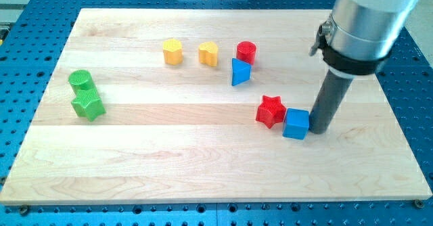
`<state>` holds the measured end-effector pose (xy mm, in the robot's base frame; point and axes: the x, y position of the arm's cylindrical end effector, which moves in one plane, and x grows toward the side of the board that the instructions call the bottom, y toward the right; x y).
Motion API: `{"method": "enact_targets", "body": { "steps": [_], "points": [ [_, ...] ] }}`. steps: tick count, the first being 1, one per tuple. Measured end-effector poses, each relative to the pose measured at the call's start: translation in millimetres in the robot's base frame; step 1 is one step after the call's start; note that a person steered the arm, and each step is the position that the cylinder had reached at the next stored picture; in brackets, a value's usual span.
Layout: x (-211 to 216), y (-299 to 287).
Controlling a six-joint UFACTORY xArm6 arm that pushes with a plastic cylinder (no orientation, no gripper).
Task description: Move the blue cube to the bottom left of the red star
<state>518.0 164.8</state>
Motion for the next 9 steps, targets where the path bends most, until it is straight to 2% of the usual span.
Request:
{"method": "enact_targets", "body": {
  "steps": [1, 6, 7, 8, 9],
  "points": [
    [13, -4],
    [11, -47],
    [3, -15],
    [-23, 1],
    [-25, -37]
  ]
}}
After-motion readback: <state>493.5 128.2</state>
